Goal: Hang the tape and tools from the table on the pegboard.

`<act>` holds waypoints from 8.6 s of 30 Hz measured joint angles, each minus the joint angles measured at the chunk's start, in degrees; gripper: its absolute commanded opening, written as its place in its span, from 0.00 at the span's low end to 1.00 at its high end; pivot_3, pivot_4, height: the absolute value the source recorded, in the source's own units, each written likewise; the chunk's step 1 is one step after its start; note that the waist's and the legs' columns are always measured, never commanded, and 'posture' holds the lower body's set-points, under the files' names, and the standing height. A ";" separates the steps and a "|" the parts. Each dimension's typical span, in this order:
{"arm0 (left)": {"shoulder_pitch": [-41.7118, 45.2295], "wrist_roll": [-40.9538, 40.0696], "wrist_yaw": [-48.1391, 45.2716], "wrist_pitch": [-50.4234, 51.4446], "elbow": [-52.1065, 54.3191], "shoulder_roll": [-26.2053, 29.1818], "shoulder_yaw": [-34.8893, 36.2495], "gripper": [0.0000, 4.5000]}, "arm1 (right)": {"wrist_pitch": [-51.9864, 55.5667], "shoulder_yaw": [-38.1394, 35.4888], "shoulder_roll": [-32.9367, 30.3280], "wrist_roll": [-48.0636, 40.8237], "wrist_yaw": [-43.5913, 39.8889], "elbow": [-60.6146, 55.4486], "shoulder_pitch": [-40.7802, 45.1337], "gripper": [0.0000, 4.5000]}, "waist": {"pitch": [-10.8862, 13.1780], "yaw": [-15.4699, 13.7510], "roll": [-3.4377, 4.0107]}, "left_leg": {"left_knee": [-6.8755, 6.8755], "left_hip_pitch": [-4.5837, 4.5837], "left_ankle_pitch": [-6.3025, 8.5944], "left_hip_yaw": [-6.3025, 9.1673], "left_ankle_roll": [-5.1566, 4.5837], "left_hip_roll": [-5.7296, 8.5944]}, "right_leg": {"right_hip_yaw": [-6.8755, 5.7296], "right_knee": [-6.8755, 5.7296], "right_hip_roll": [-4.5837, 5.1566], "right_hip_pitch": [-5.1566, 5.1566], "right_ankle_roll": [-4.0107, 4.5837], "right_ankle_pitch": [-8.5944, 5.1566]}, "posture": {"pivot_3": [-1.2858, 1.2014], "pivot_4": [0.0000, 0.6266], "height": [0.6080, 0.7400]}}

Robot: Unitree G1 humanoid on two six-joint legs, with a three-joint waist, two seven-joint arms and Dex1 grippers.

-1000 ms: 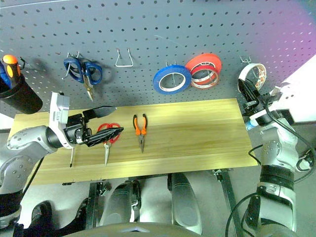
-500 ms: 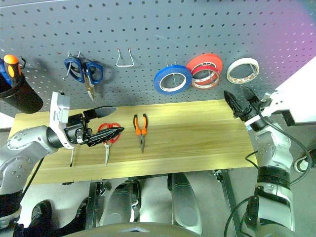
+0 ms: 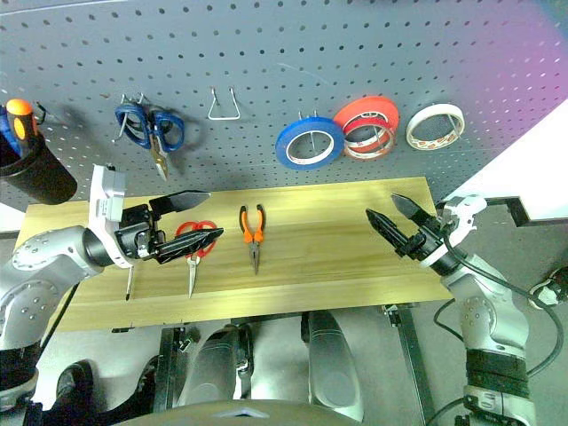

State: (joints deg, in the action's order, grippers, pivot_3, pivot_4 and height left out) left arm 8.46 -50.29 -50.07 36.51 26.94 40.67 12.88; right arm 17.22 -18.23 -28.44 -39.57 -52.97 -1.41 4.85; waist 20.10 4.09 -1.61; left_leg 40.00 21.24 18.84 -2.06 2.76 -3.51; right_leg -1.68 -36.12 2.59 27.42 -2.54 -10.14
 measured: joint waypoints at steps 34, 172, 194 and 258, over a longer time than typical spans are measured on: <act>-25.26 -1.16 -5.40 -4.11 4.15 4.15 21.25 1.00 | 8.20 26.32 18.98 20.55 22.60 1.02 7.17 0.98 | 0.05 -1.73 0.02 | -0.13 0.22 0.01 0.03 -0.02 -0.01 | -0.02 0.01 0.00 0.71 0.46 -0.08 | 0.53 0.58 0.95; -32.17 -14.12 9.92 1.35 19.07 6.55 32.99 1.00 | 30.91 34.87 34.61 31.55 48.81 7.10 25.23 0.45 | 3.61 -3.57 0.51 | -1.16 1.19 0.02 0.40 -0.03 -0.04 | -0.24 0.24 0.00 2.00 0.28 -0.58 | 0.60 0.73 0.95; -27.63 -13.35 10.09 1.56 16.95 7.84 30.04 1.00 | 32.93 33.54 31.81 33.68 45.94 2.93 23.50 0.45 | 3.63 -3.42 0.51 | -1.22 1.35 0.02 0.32 -0.02 -0.02 | -0.36 0.51 0.04 2.01 0.40 -0.47 | 0.59 0.70 0.95; -26.49 -14.09 11.82 1.99 17.02 8.31 28.58 1.00 | 32.68 45.12 29.44 46.15 38.84 4.07 27.63 0.99 | 3.64 -3.52 0.52 | -1.25 1.39 -0.03 0.43 0.06 -0.02 | -0.53 0.53 0.06 1.99 0.44 -0.45 | 0.60 0.74 0.95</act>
State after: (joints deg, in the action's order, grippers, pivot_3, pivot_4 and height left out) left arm -18.03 -64.38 -38.25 38.50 43.95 48.99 41.46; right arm 49.91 26.89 1.01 6.58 -14.13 2.66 32.49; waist 23.74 0.57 -1.09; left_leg 38.75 22.63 18.81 -1.63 2.82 -3.53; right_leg -2.21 -35.59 2.65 29.41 -2.09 -10.59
